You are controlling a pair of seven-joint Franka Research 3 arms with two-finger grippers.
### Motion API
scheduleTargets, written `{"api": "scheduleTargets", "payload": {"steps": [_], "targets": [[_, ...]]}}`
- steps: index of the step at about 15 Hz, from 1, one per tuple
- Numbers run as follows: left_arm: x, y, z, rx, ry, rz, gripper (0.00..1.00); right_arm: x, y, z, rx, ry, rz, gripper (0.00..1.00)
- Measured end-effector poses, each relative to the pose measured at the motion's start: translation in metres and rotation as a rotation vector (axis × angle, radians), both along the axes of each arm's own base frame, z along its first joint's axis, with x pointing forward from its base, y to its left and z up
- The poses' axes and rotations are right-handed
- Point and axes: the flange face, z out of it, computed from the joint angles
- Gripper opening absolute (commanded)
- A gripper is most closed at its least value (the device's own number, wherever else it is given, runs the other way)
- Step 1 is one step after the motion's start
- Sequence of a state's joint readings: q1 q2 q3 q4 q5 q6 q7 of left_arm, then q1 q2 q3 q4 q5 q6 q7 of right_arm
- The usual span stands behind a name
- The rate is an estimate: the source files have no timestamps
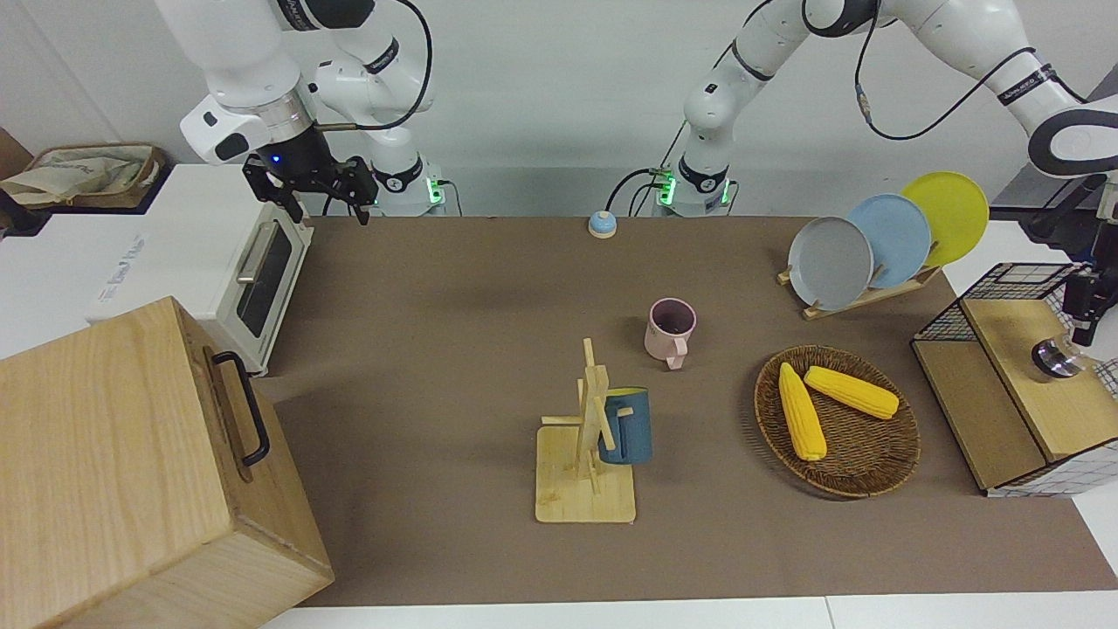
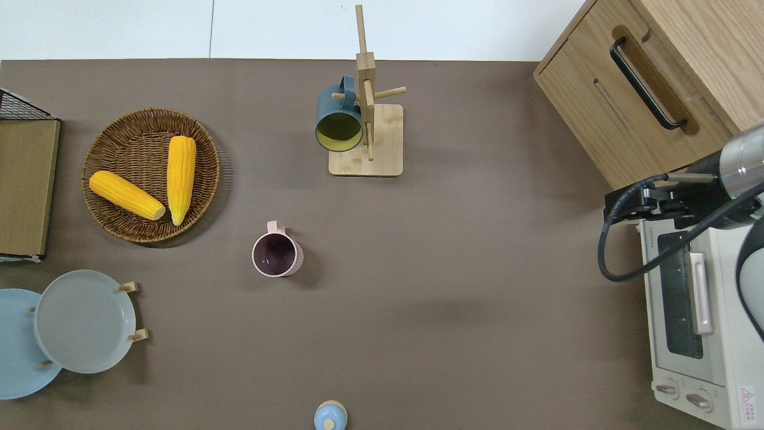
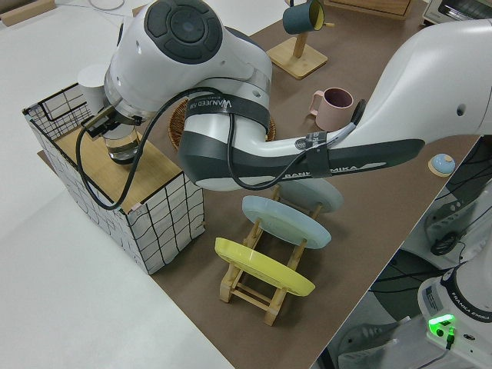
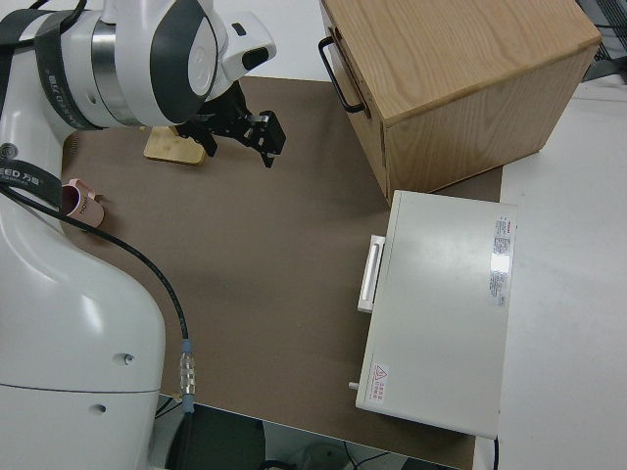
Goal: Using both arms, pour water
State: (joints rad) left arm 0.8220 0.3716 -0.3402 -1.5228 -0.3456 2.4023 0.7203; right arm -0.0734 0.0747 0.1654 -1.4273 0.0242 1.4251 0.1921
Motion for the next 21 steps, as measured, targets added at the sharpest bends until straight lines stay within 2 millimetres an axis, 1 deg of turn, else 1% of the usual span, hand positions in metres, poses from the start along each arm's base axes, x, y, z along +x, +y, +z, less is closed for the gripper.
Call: {"api": "scheduleTargets", "payload": {"steps": [2, 5, 6, 7, 8, 9, 10, 14, 17, 19, 20, 21], "targets": [[-0.003, 0.004, -0.003, 0.007, 0.000, -0.008, 0.05, 0.000, 0.000, 0.000, 0.000, 0.000, 0.000, 0.992], [-0.004, 0.005, -0.005, 0.012, -0.001, -0.008, 0.08, 0.000, 0.000, 0.000, 0.000, 0.000, 0.000, 0.992], [-0.005, 0.005, -0.010, 0.017, -0.005, 0.000, 0.11, 0.000, 0.000, 0.000, 0.000, 0.000, 0.000, 0.992], [-0.006, 0.005, -0.019, 0.024, -0.008, 0.011, 0.17, 0.000, 0.000, 0.000, 0.000, 0.000, 0.000, 0.992], [-0.006, 0.005, -0.022, 0.026, -0.014, 0.017, 0.25, 0.000, 0.000, 0.000, 0.000, 0.000, 0.000, 0.992], [-0.007, 0.004, -0.022, 0.030, -0.016, 0.017, 0.47, 0.000, 0.000, 0.000, 0.000, 0.000, 0.000, 0.992], [-0.007, 0.003, -0.022, 0.033, -0.017, 0.014, 0.99, 0.000, 0.000, 0.000, 0.000, 0.000, 0.000, 0.992], [-0.008, 0.003, -0.023, 0.038, -0.018, 0.010, 1.00, 0.000, 0.000, 0.000, 0.000, 0.000, 0.000, 0.990], [-0.010, 0.007, -0.024, 0.038, -0.016, 0.018, 1.00, 0.000, 0.000, 0.000, 0.000, 0.000, 0.000, 0.992], [-0.012, 0.005, -0.023, 0.009, 0.008, 0.027, 1.00, 0.000, 0.000, 0.000, 0.000, 0.000, 0.000, 0.992], [-0.012, 0.003, -0.020, 0.002, 0.034, 0.028, 1.00, 0.000, 0.000, 0.000, 0.000, 0.000, 0.000, 0.992], [-0.013, 0.000, -0.012, 0.010, 0.063, 0.028, 1.00, 0.000, 0.000, 0.000, 0.000, 0.000, 0.000, 0.990]]}}
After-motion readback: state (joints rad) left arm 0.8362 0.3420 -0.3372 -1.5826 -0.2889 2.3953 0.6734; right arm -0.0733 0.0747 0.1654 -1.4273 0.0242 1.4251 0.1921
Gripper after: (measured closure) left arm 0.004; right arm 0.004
